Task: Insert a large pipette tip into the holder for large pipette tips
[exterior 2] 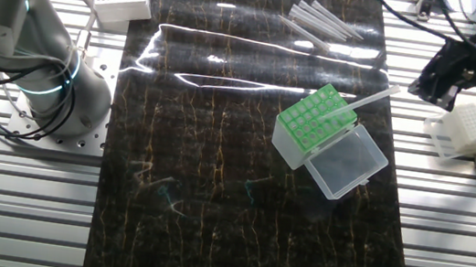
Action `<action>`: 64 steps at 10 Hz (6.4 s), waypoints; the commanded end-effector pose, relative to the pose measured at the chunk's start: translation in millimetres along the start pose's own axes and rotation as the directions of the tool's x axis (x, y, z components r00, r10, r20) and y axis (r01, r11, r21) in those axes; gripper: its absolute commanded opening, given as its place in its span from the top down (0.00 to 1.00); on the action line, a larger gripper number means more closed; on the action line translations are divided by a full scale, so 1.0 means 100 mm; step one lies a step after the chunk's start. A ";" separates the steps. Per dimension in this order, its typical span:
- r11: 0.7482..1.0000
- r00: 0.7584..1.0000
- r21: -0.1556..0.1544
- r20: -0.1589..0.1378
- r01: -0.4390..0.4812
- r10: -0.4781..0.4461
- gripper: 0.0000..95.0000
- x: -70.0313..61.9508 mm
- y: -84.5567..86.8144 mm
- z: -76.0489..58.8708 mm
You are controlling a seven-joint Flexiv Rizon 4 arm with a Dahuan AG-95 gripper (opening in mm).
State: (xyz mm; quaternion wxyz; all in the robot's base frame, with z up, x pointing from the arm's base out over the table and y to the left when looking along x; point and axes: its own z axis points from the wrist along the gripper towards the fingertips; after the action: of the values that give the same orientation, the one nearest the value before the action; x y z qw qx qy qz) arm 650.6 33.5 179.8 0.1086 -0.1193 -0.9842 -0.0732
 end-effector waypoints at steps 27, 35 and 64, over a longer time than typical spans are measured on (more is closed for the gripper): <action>0.992 1.000 0.125 0.002 0.029 -0.029 1.00 0.34 -0.37 -0.36; 1.000 0.995 -0.006 0.097 0.003 -0.002 1.00 -0.34 -0.28 -0.33; 1.000 1.000 0.010 0.021 -0.002 0.001 1.00 0.14 0.06 -0.02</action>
State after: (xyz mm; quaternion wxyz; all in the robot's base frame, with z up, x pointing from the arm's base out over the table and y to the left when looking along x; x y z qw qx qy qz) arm 640.9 43.4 184.8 0.0988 -0.1231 -0.9852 -0.0667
